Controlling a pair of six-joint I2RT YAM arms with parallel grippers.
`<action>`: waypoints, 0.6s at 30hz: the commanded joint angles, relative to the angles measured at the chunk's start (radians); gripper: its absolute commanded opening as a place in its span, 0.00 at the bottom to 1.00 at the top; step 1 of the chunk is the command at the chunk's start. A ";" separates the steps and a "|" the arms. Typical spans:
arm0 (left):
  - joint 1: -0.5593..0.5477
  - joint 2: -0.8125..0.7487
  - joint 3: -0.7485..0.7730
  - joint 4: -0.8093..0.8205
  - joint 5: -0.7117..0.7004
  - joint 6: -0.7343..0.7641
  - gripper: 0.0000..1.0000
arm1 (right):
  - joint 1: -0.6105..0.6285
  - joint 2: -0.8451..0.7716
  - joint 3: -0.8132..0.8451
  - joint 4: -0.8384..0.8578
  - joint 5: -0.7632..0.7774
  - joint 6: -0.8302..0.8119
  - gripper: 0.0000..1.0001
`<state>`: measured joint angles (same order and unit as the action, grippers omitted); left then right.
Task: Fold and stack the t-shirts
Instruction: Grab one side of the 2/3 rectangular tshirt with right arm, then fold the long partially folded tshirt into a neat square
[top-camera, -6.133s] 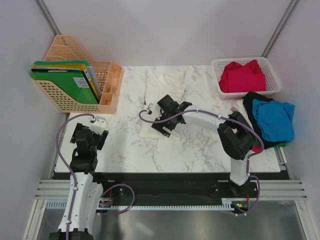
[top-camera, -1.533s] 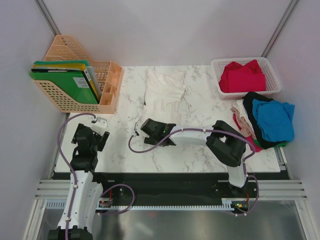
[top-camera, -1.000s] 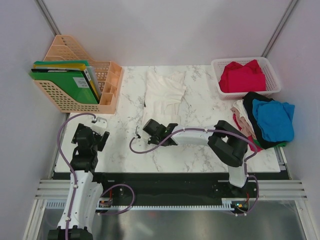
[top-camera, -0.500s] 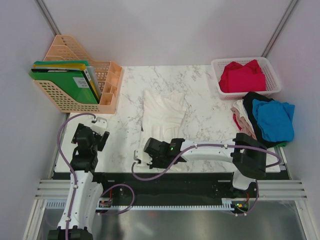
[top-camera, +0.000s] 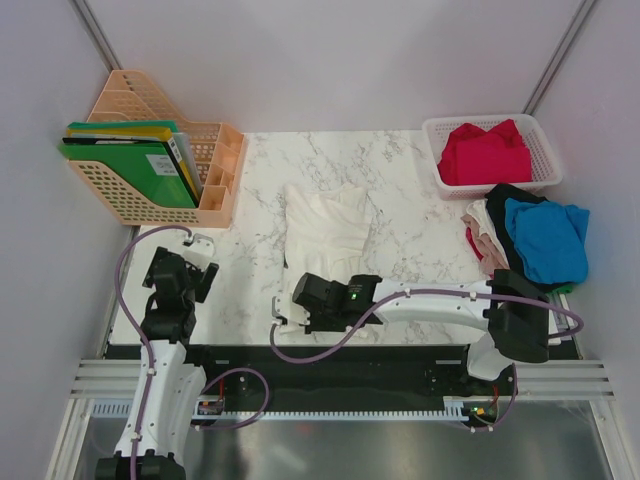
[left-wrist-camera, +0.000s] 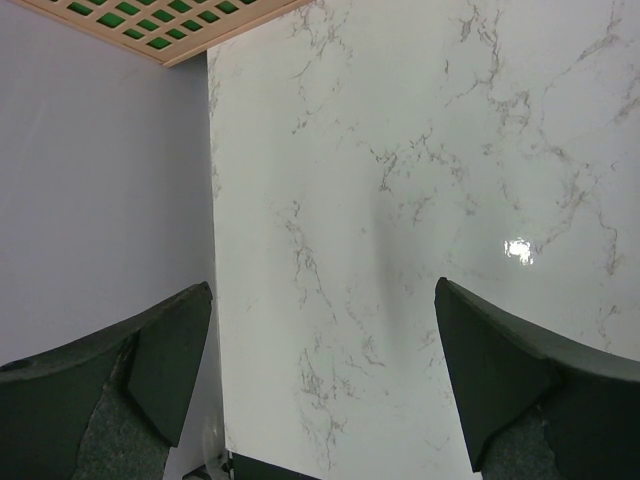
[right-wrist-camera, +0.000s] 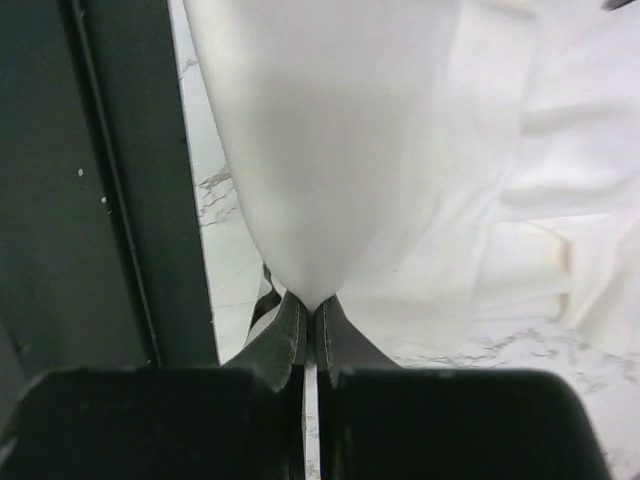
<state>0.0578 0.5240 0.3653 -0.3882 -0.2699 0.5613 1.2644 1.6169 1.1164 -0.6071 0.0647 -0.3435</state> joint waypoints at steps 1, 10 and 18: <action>0.004 0.007 -0.002 0.038 -0.011 -0.023 1.00 | -0.014 -0.046 0.091 0.004 0.110 -0.055 0.00; 0.005 0.001 -0.005 0.037 -0.011 -0.023 1.00 | -0.144 -0.003 0.227 0.001 0.127 -0.163 0.00; 0.004 0.008 -0.003 0.038 -0.006 -0.023 1.00 | -0.296 0.075 0.509 -0.080 0.031 -0.230 0.00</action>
<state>0.0578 0.5293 0.3649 -0.3878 -0.2699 0.5613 1.0050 1.6691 1.4834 -0.6655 0.1371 -0.5304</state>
